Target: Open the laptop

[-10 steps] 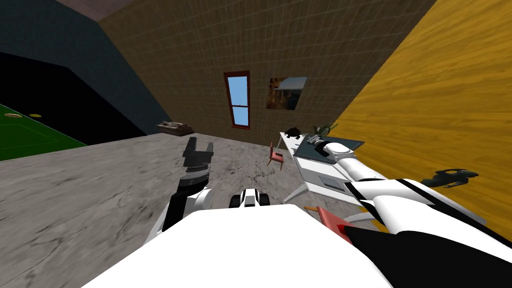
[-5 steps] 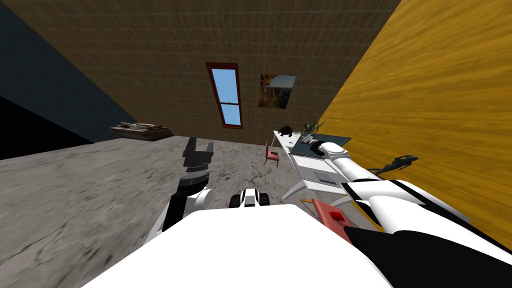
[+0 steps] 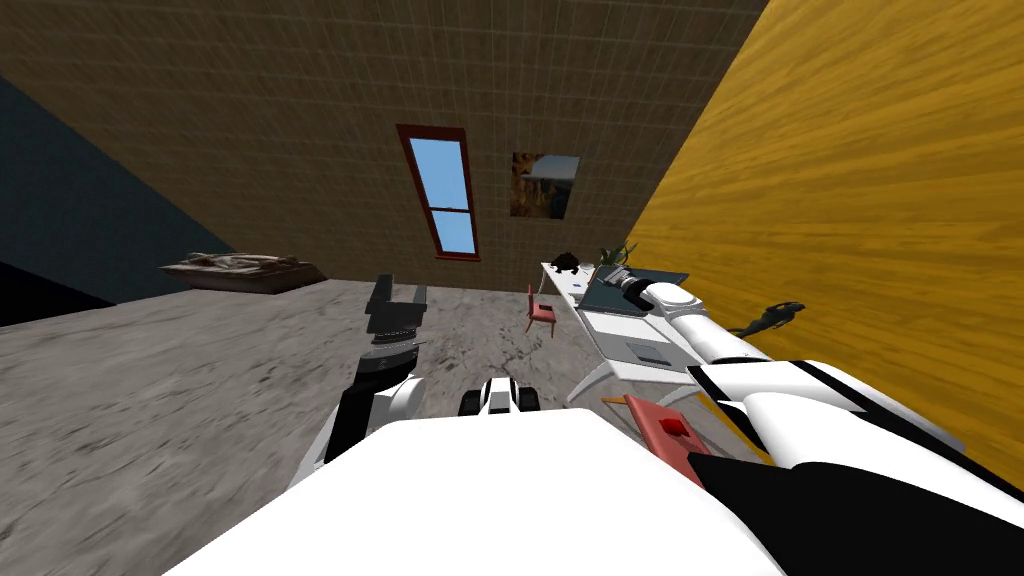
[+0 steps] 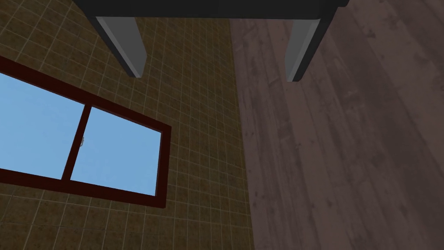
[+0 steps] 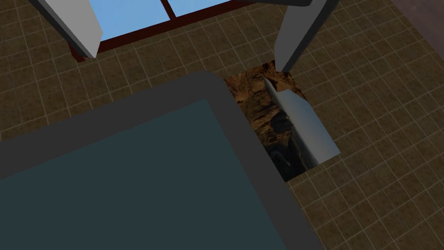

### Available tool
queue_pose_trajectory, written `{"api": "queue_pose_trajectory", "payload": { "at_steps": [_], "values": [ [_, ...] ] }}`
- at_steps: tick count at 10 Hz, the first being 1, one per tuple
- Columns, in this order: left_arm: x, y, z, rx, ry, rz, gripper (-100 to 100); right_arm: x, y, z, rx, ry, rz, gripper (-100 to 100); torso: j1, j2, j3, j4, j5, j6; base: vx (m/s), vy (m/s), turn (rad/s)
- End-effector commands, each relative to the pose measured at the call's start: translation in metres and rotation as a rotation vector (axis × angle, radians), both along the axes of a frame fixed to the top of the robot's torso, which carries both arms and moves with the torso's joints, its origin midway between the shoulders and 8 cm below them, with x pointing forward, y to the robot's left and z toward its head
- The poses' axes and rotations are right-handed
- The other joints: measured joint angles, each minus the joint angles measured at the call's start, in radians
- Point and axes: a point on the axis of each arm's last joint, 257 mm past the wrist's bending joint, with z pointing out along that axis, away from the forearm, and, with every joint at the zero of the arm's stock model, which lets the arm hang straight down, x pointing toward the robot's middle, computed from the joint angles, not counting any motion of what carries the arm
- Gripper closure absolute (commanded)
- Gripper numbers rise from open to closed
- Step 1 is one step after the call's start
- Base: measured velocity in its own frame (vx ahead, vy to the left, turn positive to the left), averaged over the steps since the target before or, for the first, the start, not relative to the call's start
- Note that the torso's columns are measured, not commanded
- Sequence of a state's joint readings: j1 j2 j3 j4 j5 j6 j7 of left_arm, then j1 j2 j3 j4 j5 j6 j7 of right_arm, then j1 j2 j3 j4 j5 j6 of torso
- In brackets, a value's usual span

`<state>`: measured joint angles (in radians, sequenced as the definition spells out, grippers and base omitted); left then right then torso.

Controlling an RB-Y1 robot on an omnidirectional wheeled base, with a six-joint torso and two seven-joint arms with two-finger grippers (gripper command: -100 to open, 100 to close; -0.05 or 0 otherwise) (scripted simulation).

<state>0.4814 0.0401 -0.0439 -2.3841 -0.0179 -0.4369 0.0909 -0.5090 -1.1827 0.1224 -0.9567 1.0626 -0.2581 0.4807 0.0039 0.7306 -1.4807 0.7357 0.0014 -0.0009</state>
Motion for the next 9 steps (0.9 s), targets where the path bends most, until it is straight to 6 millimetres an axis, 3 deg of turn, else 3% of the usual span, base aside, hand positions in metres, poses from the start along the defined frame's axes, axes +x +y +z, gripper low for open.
{"api": "queue_pose_trajectory", "payload": {
  "at_steps": [1, 2, 3, 9],
  "values": [
    [0.0, 0.0, 0.0, 0.0, 0.0, 0.0, 0, -0.013, -0.031, 0.018, -0.004, -0.009, -0.056, -100, -0.002, 0.002, 0.001, 0.0, -0.001, 0.0, 0.184, 0.149, -0.032],
    [0.0, 0.0, 0.0, 0.0, 0.0, 0.0, 0, -0.008, -0.021, 0.012, -0.004, -0.007, -0.041, -100, -0.002, 0.005, 0.003, 0.002, -0.001, 0.001, 0.087, 0.074, -0.011],
    [0.0, 0.0, 0.0, 0.0, 0.0, 0.0, 0, -0.015, -0.042, 0.014, -0.003, -0.006, -0.089, -100, -0.007, 0.012, 0.007, 0.003, -0.002, 0.001, -0.037, -0.019, 0.295],
    [0.0, 0.0, 0.0, 0.0, 0.0, 0.0, 0, -0.04, -0.1, 0.017, -0.004, -0.006, -0.226, -100, -0.003, 0.004, 0.003, 0.001, -0.001, 0.001, -0.1, -0.055, 0.252]
  ]
}}
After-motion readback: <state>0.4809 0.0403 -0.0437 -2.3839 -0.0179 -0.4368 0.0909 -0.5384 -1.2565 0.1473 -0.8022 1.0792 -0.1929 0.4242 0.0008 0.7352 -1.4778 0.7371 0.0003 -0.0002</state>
